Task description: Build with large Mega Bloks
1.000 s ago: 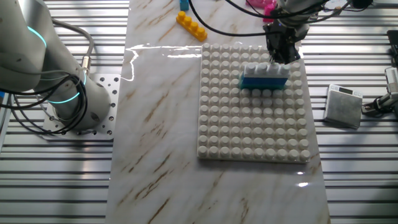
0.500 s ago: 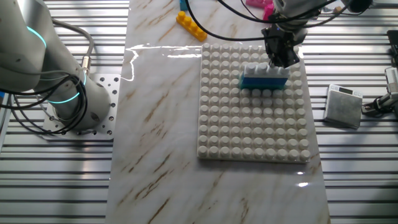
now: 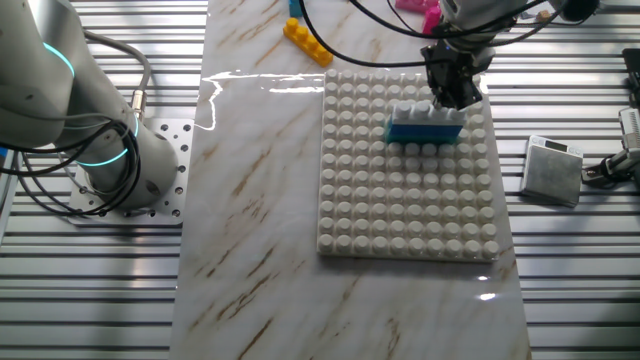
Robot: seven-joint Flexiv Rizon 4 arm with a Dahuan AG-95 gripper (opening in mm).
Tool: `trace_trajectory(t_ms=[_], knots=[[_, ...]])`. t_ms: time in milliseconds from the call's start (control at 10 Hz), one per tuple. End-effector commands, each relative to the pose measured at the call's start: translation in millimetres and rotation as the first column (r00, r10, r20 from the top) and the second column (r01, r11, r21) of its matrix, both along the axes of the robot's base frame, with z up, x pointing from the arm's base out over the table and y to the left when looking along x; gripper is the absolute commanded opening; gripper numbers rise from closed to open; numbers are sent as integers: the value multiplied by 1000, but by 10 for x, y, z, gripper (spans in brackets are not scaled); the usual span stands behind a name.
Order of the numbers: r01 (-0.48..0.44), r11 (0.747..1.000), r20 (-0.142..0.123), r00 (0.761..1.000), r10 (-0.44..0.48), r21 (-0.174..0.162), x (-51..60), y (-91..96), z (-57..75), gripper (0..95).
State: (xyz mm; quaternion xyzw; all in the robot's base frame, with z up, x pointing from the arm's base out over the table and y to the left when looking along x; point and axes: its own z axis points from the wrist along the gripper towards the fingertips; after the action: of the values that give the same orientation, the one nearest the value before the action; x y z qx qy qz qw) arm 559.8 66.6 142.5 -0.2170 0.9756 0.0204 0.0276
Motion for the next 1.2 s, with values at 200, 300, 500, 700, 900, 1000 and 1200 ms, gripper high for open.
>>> trace_trajectory(t_ms=[200, 300, 500, 700, 900, 1000, 1200], knots=[[-11, 1000, 2, 1000, 11, 1, 1, -7, -78, 0], [-10, 1000, 2, 1000, 10, 2, 3, -2, -88, 0], [-7, 1000, 2, 1000, 7, -1, 14, 25, -127, 0], [-6, 1000, 13, 1000, 6, -3, -7, 62, -196, 0], [-13, 1000, 14, 1000, 14, -9, -8, 67, -208, 0], [-14, 1000, 14, 1000, 14, -13, -13, 71, -227, 0], [-18, 1000, 15, 1000, 19, -24, -31, 64, -256, 0]])
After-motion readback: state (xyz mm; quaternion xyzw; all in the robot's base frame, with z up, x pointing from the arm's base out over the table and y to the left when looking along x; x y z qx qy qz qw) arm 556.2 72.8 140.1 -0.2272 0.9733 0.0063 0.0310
